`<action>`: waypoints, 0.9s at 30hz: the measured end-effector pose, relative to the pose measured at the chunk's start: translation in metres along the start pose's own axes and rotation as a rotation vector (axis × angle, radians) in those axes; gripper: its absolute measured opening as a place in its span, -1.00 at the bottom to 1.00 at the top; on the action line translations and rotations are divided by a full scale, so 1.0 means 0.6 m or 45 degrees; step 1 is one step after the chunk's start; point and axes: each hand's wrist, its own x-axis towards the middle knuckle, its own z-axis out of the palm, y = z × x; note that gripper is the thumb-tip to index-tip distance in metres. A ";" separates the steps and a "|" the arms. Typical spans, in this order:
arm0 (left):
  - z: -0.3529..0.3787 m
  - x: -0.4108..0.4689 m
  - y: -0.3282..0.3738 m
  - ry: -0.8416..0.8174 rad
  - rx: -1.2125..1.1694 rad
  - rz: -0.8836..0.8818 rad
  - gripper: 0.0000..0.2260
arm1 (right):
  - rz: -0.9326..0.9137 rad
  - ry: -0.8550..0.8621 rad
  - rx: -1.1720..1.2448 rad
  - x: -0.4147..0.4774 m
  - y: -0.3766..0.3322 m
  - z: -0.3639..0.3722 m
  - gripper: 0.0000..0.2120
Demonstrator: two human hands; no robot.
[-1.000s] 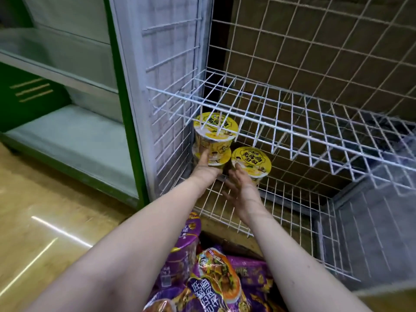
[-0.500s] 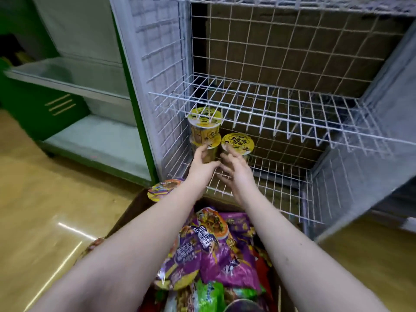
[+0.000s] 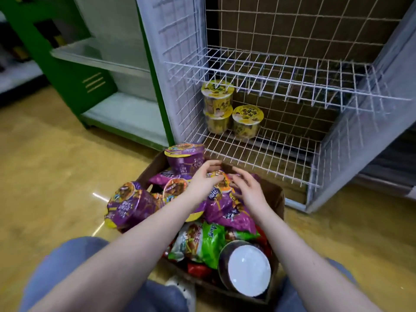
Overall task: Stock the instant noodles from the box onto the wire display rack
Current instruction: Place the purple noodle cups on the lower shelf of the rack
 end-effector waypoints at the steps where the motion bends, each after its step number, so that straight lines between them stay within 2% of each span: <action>1: 0.001 -0.009 -0.008 -0.016 0.024 -0.009 -0.67 | -0.026 -0.016 -0.077 -0.009 0.014 -0.006 -0.79; 4: 0.004 -0.038 -0.035 -0.067 0.108 -0.034 -0.73 | -0.107 -0.128 -0.395 -0.035 0.057 -0.026 -0.82; 8: 0.005 -0.072 -0.083 -0.159 0.261 -0.160 -0.74 | -0.018 -0.412 -0.807 -0.065 0.103 -0.042 -0.82; 11: 0.002 -0.089 -0.107 -0.225 0.329 -0.258 -0.75 | 0.061 -0.649 -1.135 -0.075 0.130 -0.053 -0.70; 13: -0.001 -0.095 -0.117 -0.254 0.386 -0.322 -0.77 | 0.106 -0.728 -1.322 -0.078 0.144 -0.059 -0.64; 17: 0.005 -0.107 -0.124 -0.341 0.446 -0.430 -0.78 | 0.117 -0.762 -1.304 -0.080 0.156 -0.063 -0.77; 20: 0.013 -0.115 -0.128 -0.397 0.509 -0.457 -0.86 | 0.014 -0.776 -1.377 -0.081 0.161 -0.062 -0.81; 23: 0.021 -0.119 -0.123 -0.396 0.498 -0.441 -0.91 | -0.077 -0.687 -1.438 -0.091 0.150 -0.063 -0.82; 27: 0.025 -0.114 -0.104 -0.349 0.469 -0.362 -0.91 | -0.109 -0.502 -1.303 -0.099 0.107 -0.072 -0.85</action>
